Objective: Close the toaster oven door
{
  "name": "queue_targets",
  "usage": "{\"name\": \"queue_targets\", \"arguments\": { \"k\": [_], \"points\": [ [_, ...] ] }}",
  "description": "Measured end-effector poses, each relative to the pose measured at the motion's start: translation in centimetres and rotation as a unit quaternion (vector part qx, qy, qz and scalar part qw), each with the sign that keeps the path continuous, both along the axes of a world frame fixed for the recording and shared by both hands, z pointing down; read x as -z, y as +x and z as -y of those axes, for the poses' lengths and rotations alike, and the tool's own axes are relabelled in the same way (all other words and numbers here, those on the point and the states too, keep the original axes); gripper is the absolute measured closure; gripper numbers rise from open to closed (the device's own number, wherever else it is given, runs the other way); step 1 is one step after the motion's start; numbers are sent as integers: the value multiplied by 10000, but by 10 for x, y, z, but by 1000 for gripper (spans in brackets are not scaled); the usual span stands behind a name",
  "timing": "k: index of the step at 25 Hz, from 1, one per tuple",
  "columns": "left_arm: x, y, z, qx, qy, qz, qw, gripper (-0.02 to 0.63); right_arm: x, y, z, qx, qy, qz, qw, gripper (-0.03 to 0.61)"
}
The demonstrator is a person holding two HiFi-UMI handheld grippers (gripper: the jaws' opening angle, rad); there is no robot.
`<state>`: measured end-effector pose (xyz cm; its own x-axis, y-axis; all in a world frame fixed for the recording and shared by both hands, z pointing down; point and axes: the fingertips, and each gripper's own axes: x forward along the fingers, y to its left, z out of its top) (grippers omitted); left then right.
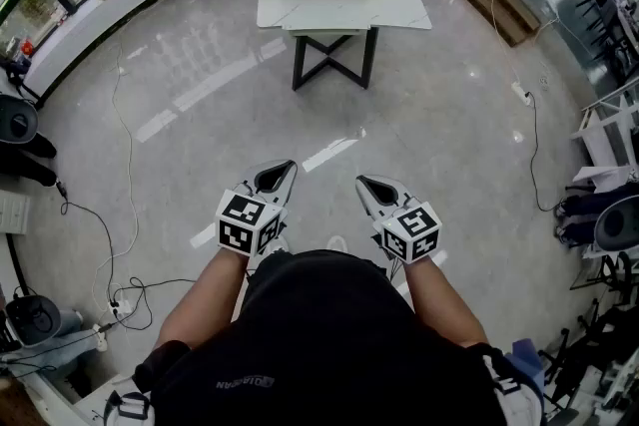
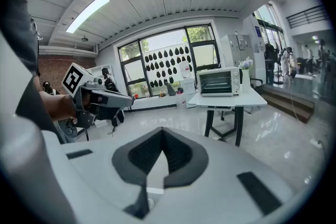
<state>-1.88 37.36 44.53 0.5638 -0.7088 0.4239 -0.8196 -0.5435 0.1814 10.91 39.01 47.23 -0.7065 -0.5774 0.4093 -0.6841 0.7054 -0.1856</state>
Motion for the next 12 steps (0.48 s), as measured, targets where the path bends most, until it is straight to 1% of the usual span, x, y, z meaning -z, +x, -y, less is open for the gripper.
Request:
{"name": "queue_targets", "arguments": {
  "k": [12],
  "points": [
    [4,6,3,13,54,16,10000,611,3,3,1,64,11,53,10000,577]
  ]
}}
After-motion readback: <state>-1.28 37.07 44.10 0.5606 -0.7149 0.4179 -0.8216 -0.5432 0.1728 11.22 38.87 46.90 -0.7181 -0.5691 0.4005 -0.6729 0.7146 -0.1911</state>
